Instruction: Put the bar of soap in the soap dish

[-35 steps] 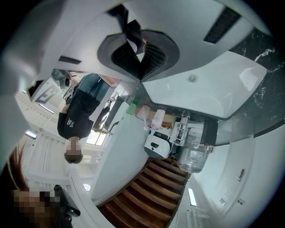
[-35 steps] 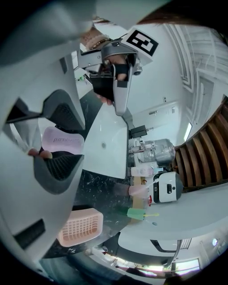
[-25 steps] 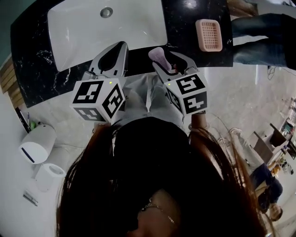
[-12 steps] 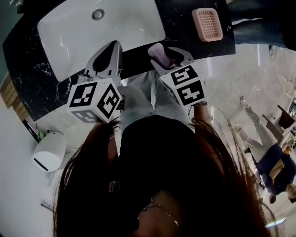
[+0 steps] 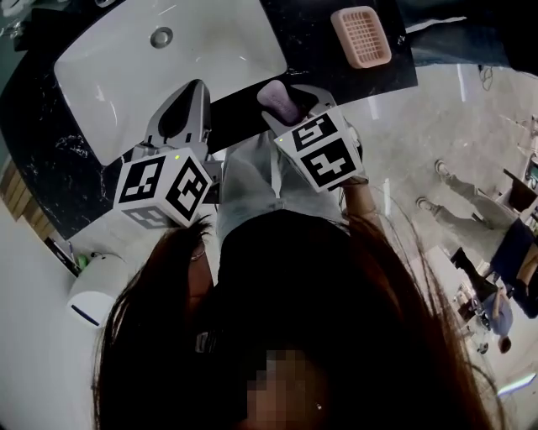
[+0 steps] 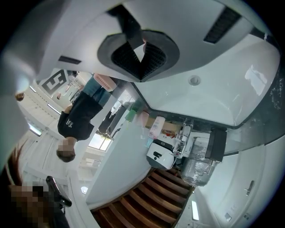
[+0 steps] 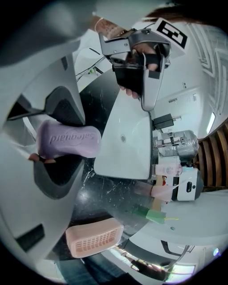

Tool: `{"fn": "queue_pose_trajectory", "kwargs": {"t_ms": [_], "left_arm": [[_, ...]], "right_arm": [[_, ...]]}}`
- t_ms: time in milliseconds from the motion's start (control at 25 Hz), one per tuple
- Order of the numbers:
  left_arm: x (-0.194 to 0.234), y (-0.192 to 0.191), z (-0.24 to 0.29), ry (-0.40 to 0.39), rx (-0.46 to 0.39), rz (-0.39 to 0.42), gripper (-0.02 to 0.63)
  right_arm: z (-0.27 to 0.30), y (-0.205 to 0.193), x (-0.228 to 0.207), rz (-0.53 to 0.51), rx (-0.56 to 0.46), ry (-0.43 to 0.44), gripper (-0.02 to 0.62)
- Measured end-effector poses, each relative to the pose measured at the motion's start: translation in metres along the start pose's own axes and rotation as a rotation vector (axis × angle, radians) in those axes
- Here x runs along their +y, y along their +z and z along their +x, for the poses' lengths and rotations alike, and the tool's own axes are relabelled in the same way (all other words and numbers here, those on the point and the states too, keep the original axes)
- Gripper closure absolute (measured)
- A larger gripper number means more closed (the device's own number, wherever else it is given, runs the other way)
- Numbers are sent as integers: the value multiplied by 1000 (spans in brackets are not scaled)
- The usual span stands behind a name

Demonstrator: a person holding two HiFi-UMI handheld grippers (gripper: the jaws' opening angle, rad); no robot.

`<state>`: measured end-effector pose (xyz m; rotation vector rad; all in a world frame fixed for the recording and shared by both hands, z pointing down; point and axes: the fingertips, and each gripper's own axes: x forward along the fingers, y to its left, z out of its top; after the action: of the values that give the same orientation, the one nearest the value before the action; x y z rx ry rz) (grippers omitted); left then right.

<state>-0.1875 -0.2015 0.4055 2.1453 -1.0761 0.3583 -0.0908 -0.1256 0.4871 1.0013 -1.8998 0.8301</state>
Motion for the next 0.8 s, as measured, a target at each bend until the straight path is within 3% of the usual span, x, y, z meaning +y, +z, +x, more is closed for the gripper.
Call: {"fn": "queue_pose_trajectory", "kwargs": {"t_ms": [360, 800], "left_arm": [[-1, 1, 5, -21, 12, 2, 614], [-6, 6, 9, -50, 10, 1, 614]], "right_arm": [[1, 0, -5, -40, 51, -69, 379], [0, 0, -6, -19, 27, -74, 390]]}}
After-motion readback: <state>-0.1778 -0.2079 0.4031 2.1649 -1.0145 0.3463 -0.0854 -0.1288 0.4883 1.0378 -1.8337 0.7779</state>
